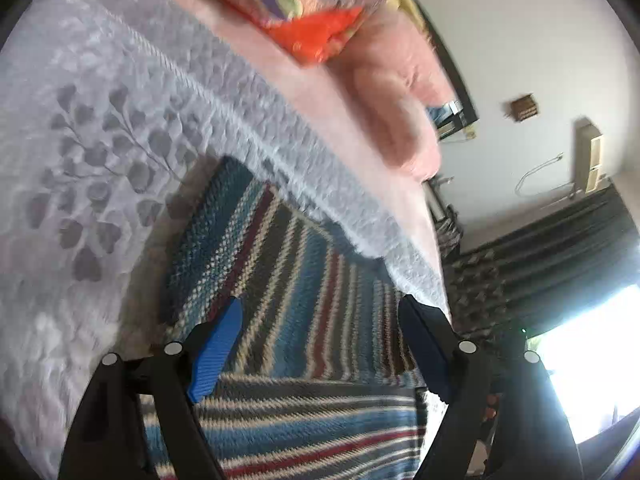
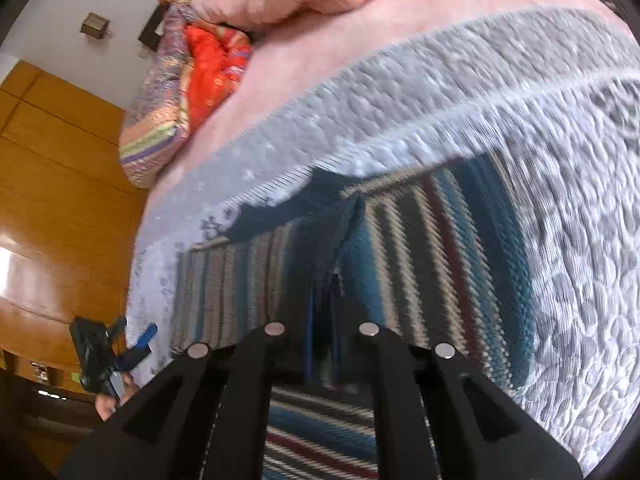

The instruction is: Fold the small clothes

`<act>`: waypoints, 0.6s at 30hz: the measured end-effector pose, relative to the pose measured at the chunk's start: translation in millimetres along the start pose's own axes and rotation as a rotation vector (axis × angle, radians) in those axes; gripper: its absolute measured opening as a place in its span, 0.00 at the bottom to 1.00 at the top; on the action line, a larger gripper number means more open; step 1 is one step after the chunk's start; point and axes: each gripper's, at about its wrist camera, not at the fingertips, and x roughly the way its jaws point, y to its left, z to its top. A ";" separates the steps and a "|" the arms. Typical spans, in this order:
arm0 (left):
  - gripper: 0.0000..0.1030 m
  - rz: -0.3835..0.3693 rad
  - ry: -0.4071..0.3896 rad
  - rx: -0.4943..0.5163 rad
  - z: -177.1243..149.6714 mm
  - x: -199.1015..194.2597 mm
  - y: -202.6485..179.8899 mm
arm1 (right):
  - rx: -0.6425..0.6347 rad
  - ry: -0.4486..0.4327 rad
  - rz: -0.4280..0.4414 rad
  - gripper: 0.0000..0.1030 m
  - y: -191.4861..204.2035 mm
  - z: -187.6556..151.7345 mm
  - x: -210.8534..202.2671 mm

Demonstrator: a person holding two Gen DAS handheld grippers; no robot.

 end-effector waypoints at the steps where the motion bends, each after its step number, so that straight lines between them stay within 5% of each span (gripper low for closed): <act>1: 0.77 0.013 0.012 0.001 2.3 7.7 1.9 | 0.008 0.004 -0.004 0.05 -8.3 -3.1 4.3; 11: 0.77 0.091 0.114 0.027 5.8 50.6 11.5 | -0.019 0.029 -0.085 0.08 -45.3 -22.3 30.0; 15: 0.78 0.025 0.122 0.049 23.6 52.1 -5.9 | 0.002 -0.078 -0.055 0.15 -44.5 -7.2 1.4; 18: 0.79 0.019 0.122 0.084 50.0 62.2 -18.9 | 0.014 -0.067 0.020 0.15 -38.6 4.8 0.9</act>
